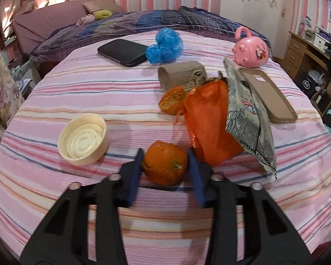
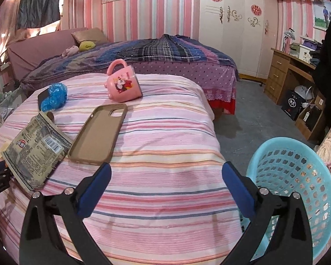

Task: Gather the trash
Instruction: 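Close the left gripper around the tangerine on the bedspread, then grasp the grey printed snack packet with the right gripper while the left holds the tangerine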

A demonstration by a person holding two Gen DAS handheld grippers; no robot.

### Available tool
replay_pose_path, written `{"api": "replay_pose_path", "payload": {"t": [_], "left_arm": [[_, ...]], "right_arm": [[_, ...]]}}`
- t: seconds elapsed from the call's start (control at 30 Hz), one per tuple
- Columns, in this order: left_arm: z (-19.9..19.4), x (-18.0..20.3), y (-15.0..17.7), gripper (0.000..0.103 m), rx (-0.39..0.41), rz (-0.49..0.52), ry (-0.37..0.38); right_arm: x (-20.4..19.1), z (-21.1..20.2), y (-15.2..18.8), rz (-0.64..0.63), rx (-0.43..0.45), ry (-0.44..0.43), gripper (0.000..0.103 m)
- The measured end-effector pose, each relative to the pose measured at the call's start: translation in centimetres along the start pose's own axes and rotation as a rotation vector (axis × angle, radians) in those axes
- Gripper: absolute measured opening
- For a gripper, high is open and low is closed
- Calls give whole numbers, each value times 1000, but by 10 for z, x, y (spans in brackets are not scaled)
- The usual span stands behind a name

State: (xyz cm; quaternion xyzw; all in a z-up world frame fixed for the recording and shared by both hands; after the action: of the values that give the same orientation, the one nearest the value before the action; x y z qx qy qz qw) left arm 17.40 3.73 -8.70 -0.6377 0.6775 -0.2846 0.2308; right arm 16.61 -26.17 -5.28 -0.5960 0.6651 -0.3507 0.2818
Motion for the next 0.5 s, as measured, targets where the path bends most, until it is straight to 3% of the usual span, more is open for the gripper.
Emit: {"api": "replay_pose_path", "payload": {"t": [0.2,0.5], "left_arm": [[-9,-14,1,29,16,-44,5],[-31,-39,4,29,62,-103,-14]], "right_arm": [[-20,-5,2,-37,15,-25,98],[-69,-20,10,-113,37,-118,98]]}}
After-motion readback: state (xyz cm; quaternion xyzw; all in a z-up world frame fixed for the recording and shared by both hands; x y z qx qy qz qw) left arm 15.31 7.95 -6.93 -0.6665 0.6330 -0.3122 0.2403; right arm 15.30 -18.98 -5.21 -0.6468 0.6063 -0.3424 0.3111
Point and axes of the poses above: each gripper's, at about its wrist camera, not at the fingertips, and z roughly the way its jaws point, x to its right, y to its underside, the point moved 1 cm from there along z, roughly the way its jaws point, and after that the axes turned 4 degrees about y, right-handed, at the moved point
